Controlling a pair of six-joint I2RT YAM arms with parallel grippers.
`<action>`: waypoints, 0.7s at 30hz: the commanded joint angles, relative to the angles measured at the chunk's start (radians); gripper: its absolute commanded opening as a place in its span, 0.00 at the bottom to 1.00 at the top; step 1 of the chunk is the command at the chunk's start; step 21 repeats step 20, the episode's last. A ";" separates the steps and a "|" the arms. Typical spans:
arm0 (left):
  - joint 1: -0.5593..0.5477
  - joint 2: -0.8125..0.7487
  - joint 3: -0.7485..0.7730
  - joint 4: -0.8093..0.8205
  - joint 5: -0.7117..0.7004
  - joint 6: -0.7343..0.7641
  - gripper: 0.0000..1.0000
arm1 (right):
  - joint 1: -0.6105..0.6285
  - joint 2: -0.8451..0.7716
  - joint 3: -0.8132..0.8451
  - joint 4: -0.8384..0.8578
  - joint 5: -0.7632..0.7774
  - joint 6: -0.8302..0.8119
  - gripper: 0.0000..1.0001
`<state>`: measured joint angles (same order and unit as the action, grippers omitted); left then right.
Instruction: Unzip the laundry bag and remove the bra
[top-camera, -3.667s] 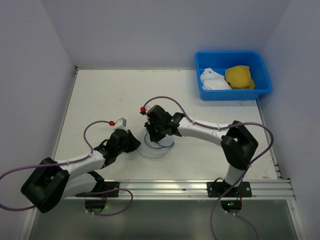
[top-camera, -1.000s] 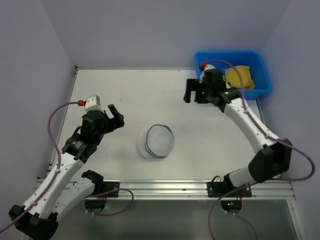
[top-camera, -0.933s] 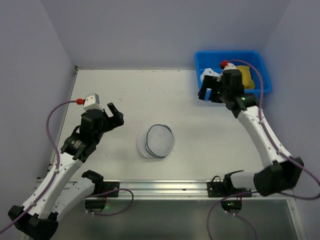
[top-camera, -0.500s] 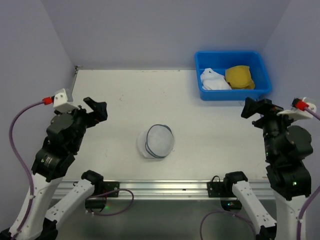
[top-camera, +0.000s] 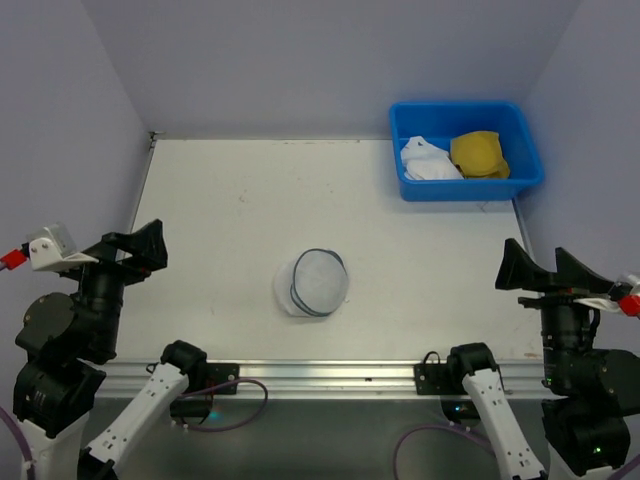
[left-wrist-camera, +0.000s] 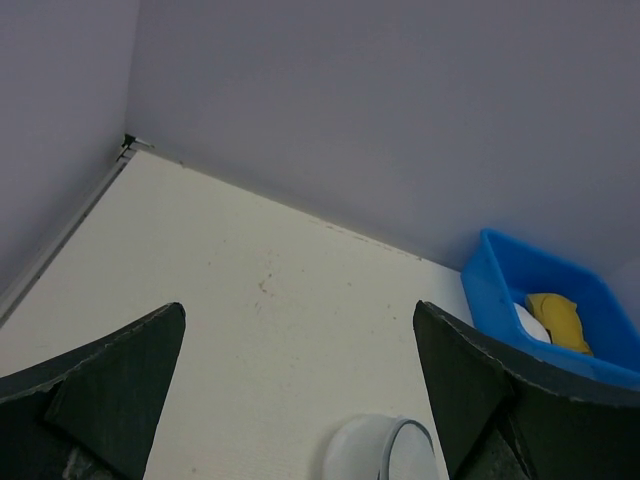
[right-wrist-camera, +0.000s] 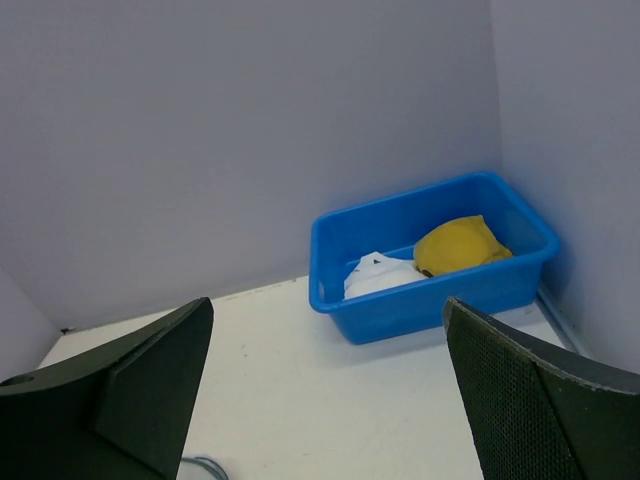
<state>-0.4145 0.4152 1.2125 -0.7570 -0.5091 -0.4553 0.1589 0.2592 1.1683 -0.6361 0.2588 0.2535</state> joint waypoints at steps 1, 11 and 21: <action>0.005 -0.035 -0.021 0.007 -0.013 0.037 1.00 | 0.002 -0.034 -0.048 0.038 -0.041 -0.036 0.99; 0.005 -0.047 -0.105 0.034 0.035 0.027 1.00 | 0.002 -0.081 -0.096 0.055 -0.056 -0.034 0.99; 0.005 -0.016 -0.151 0.084 0.069 0.009 1.00 | 0.002 -0.112 -0.107 0.044 -0.043 -0.046 0.99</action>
